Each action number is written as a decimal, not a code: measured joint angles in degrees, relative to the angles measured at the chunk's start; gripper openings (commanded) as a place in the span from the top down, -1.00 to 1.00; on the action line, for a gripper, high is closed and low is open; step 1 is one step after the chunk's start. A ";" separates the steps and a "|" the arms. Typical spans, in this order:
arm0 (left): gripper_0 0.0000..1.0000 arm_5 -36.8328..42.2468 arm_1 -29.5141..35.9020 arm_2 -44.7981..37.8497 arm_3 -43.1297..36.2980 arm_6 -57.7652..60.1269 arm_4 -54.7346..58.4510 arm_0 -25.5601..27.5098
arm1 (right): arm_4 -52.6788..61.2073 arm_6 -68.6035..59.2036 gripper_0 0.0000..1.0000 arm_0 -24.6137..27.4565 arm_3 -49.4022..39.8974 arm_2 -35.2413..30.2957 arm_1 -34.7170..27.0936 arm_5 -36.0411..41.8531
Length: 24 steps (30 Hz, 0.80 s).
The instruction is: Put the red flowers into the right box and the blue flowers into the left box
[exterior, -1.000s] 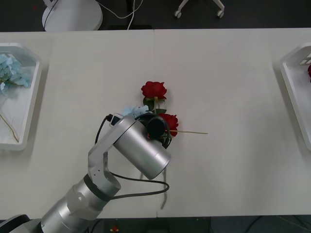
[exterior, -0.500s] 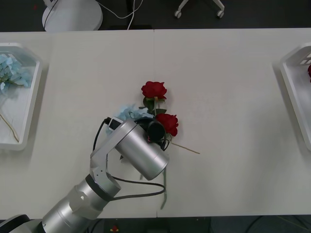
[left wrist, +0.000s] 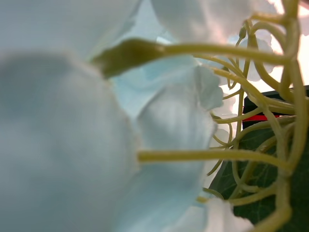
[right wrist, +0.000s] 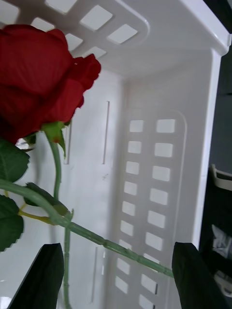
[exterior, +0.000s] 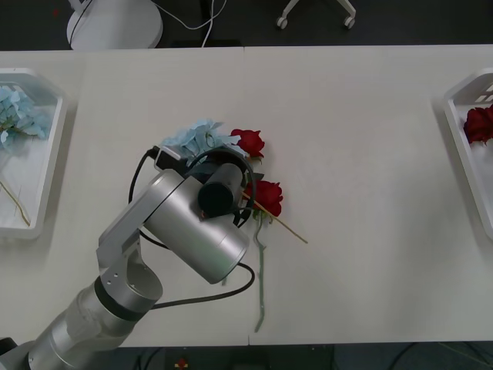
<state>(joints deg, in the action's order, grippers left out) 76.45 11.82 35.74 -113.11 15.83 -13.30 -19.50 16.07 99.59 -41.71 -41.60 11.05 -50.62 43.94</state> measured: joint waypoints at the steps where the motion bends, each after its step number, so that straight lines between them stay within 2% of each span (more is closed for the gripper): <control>1: 1.00 0.12 0.87 -0.19 -0.94 -2.72 -0.06 0.00 | 1.77 -0.27 -0.37 0.00 0.01 -0.01 0.00 0.24; 7: 1.00 -0.21 6.26 -2.33 -3.60 -28.17 -0.62 0.00 | 14.73 -1.31 -0.43 0.00 -0.03 -0.73 -0.11 4.79; 10: 1.00 -2.69 8.50 -6.53 -3.60 -34.10 1.65 0.00 | 21.45 -1.31 -0.44 0.00 -0.39 -1.72 -0.39 9.45; 14: 1.00 -4.94 9.33 -18.18 -3.61 -40.43 10.68 0.00 | 29.07 -1.31 -0.54 0.00 -2.28 -4.26 -1.49 17.14; 17: 1.00 -5.14 9.33 -27.13 -3.61 -55.23 15.72 0.00 | 33.65 -1.31 -0.68 0.00 -4.49 -6.49 -2.49 22.95; 20: 1.00 -5.14 9.34 -35.04 -3.61 -73.18 19.78 0.00 | 39.45 -1.31 -0.71 0.00 -7.78 -8.08 -3.60 29.78; 22: 1.00 -5.12 9.35 -39.13 -3.62 -78.26 20.71 -0.04 | 44.31 -1.31 -0.76 0.00 -9.64 -8.36 -4.18 32.42; 24: 1.00 -4.38 9.46 -42.69 -3.62 -78.49 21.04 -0.37 | 50.11 -1.31 -0.82 0.00 -10.81 -8.35 -4.56 34.60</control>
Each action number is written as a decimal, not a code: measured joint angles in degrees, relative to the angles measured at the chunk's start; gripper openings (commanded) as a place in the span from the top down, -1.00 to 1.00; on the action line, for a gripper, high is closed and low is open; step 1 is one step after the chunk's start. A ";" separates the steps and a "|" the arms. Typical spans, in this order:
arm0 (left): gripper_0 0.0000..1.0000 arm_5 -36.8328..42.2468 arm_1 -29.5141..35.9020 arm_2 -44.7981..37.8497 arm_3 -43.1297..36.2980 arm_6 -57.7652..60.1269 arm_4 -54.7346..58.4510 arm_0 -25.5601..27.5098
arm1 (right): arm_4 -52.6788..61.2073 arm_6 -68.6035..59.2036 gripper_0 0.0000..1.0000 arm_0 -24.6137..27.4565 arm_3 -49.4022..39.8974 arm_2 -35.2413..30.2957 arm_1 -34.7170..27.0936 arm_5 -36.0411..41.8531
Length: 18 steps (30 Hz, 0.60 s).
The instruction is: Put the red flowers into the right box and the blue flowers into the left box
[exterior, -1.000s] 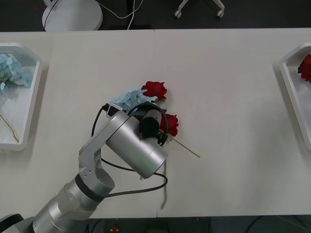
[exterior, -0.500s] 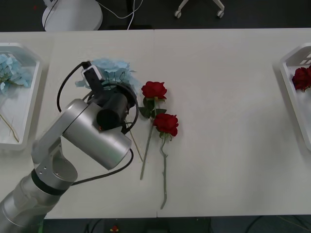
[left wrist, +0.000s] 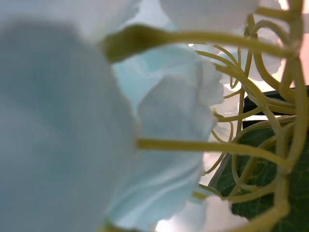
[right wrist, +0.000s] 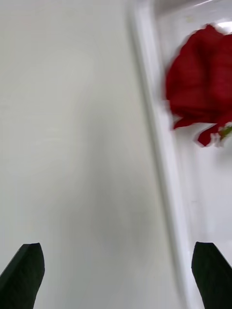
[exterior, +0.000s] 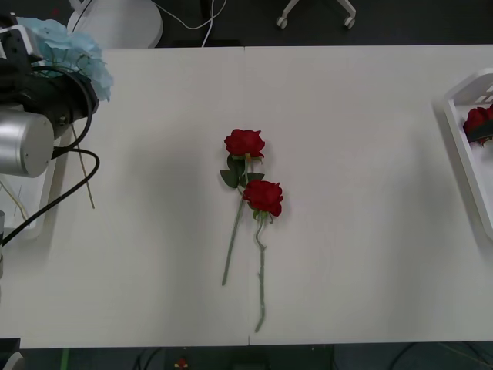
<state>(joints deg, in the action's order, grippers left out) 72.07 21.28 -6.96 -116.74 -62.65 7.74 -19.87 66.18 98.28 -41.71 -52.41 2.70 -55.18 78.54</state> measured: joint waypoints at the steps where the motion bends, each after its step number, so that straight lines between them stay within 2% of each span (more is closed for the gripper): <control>1: 1.00 1.16 0.08 -1.70 0.00 -0.03 0.11 -0.39 | 2.26 -0.01 -0.85 0.00 -0.44 0.01 -0.03 0.96; 4: 1.00 6.07 0.23 -6.94 0.00 -0.95 0.17 -2.17 | 6.40 -1.37 -0.90 0.00 -2.61 0.78 -0.03 2.57; 7: 1.00 10.45 0.23 -12.42 0.34 -5.70 -0.03 -4.24 | 7.55 -9.48 -0.92 0.19 -8.32 3.62 -0.05 2.55; 13: 1.00 12.05 0.41 -21.23 6.26 -22.76 -3.72 -8.36 | 5.38 -31.68 -0.97 3.70 -30.93 10.20 -0.65 0.67; 18: 1.00 12.00 1.80 -26.00 15.37 -23.76 -6.74 -11.27 | -0.46 -51.61 -0.97 6.67 -48.11 15.32 -0.68 -1.96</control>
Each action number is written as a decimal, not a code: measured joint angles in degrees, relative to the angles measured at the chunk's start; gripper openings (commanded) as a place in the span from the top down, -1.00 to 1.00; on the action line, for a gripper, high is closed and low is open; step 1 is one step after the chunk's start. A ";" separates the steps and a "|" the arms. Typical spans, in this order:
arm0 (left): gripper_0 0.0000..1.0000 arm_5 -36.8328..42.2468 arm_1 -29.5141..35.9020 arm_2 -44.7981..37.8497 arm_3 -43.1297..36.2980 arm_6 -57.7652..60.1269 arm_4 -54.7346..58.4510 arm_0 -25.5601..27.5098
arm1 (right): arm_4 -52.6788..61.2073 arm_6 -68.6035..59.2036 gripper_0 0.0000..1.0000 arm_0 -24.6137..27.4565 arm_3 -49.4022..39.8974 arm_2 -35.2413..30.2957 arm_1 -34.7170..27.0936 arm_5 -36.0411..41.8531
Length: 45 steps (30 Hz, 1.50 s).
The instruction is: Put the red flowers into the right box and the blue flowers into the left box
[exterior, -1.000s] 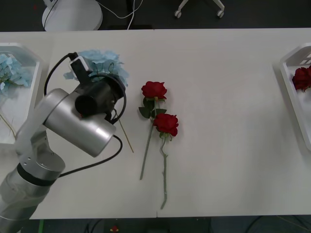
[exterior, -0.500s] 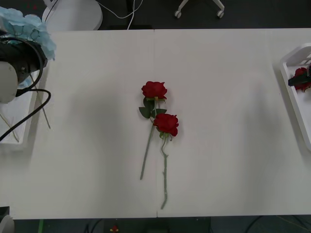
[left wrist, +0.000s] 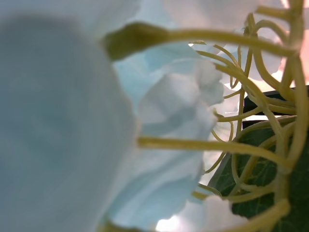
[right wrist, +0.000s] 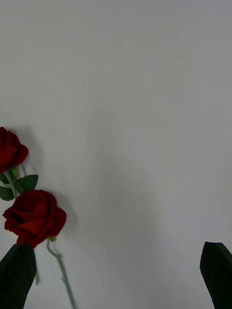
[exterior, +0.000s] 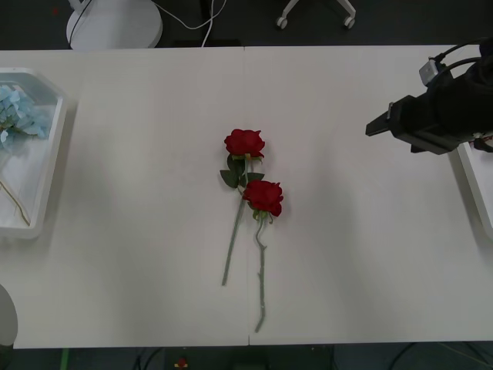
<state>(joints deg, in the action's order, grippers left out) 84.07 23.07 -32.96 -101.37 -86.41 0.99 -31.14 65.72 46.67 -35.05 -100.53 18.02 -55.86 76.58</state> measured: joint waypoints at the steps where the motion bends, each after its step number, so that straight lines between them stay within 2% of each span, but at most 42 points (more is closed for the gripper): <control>1: 1.00 -0.23 0.34 -0.77 1.65 -0.02 -0.08 -0.39 | -1.14 -4.28 -0.97 0.15 -2.16 1.45 -0.01 -0.38; 7: 1.00 -5.02 3.51 -4.75 12.52 -5.99 -0.20 -0.97 | -14.97 -25.52 -0.97 0.20 -15.47 13.97 -0.07 -2.05; 12: 1.00 -10.18 5.98 -7.56 20.92 -17.18 -0.14 -0.99 | -23.28 -38.93 -0.97 0.15 -20.51 24.22 0.43 -2.84; 16: 1.00 -15.48 7.71 -7.75 27.90 -17.79 0.01 -1.00 | -29.06 -44.59 -0.97 0.14 -20.83 28.92 3.22 -2.57; 23: 1.00 -26.63 9.62 -7.75 41.01 -17.79 1.17 -1.00 | -35.91 -51.92 -0.97 -1.18 -18.27 33.42 12.13 0.79; 28: 0.97 -30.94 9.66 -6.97 44.29 -17.79 3.94 -0.57 | -38.53 -51.92 -0.97 -4.35 -12.51 38.66 18.32 1.26; 29: 0.88 -30.96 9.68 -6.66 44.29 -17.79 5.34 -0.38 | -39.05 -51.92 -0.97 -4.95 -11.37 39.61 19.35 1.26; 30: 0.54 -30.93 9.73 -6.38 44.29 -17.79 6.53 -0.24 | -39.51 -51.92 -0.97 -5.46 -10.31 40.46 20.29 1.27; 31: 0.33 -30.71 9.82 -6.15 44.29 -17.79 7.73 -0.11 | -39.94 -51.92 -0.97 -5.91 -9.29 41.22 21.19 1.27; 32: -0.04 -30.11 9.96 -6.00 44.29 -17.79 8.84 -0.05 | -40.42 -51.91 -0.96 -6.30 -8.26 41.96 22.03 1.27; 33: -0.30 -29.23 10.12 -5.93 44.29 -17.79 9.93 -0.05 | -40.85 -51.90 -0.97 -6.62 -7.37 42.63 22.80 1.27; 36: -0.60 -27.15 10.72 -5.93 44.29 -17.79 12.91 -0.04 | -41.80 -51.49 -0.97 -7.45 -4.75 44.39 24.76 1.27; 40: -0.84 -23.08 12.23 -5.93 44.29 -17.79 16.98 -0.04 | -41.90 -48.62 -0.97 -7.87 -1.39 45.02 26.98 1.27; 43: -1.00 -19.65 13.96 -5.93 44.29 -17.79 20.48 -0.04 | -42.01 -44.15 -0.97 -7.93 0.81 45.02 28.48 1.27; 45: -1.00 -16.93 15.39 -5.93 44.26 -17.79 23.47 -0.04 | -42.18 -42.55 -0.97 -8.02 2.05 45.02 29.35 1.26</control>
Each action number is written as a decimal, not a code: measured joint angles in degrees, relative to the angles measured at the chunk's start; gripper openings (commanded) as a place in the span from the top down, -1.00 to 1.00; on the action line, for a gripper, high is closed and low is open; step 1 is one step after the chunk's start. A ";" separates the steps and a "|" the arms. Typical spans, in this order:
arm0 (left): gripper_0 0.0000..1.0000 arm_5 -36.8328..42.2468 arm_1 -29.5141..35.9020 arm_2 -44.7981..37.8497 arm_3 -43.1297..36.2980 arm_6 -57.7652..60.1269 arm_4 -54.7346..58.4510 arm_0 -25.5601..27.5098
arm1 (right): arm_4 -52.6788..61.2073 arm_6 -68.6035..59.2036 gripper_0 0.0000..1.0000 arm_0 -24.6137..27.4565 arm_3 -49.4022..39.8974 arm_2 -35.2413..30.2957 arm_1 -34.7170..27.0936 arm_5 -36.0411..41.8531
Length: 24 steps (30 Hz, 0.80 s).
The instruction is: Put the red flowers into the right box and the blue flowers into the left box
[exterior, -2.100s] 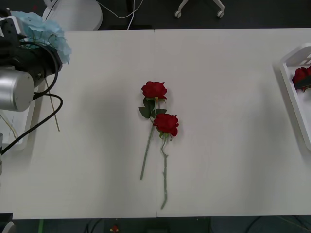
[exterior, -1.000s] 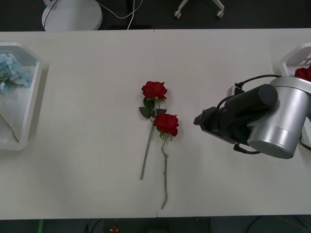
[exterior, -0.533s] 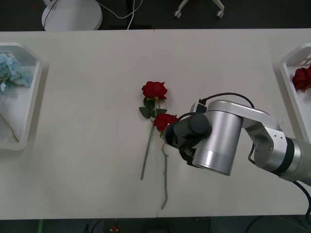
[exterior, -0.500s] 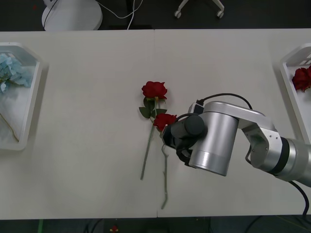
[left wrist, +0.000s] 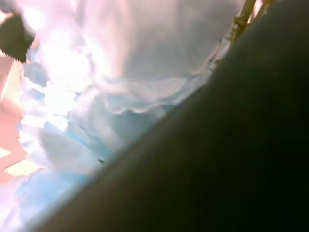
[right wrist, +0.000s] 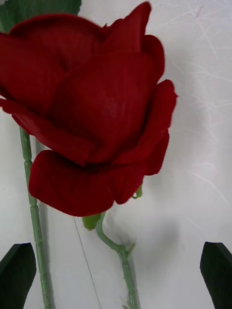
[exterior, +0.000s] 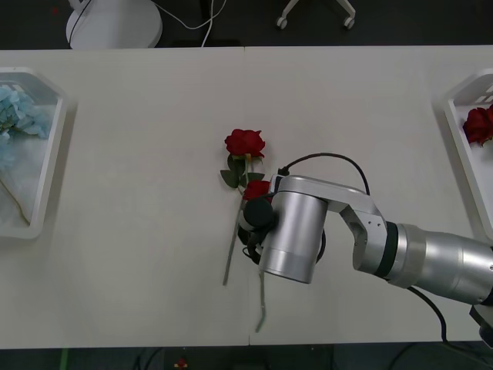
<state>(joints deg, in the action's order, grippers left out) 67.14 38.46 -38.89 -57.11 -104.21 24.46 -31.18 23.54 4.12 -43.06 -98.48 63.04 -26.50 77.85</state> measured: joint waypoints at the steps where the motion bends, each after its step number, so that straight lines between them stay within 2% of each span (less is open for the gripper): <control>1: -1.00 1.49 0.77 0.00 -0.03 0.00 1.41 0.00 | -0.13 0.20 -0.97 -0.04 0.60 0.00 0.38 -0.04; 7: -1.00 9.80 3.88 0.00 -4.08 0.00 6.45 0.02 | -0.43 0.35 -0.97 -0.20 3.15 0.00 1.73 -1.17; 18: -1.00 23.18 4.01 0.02 -21.57 0.21 15.98 0.05 | -0.47 2.13 -0.97 -1.22 10.01 0.00 4.94 -2.58; 24: -1.00 28.62 4.02 0.68 -29.09 4.76 21.70 0.06 | -0.46 5.86 -0.97 -1.43 11.05 0.01 5.58 -2.61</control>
<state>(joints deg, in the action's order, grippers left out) 95.76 42.48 -38.21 -86.20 -99.45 46.17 -31.12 23.07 9.98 -44.49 -87.42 63.06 -20.93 75.24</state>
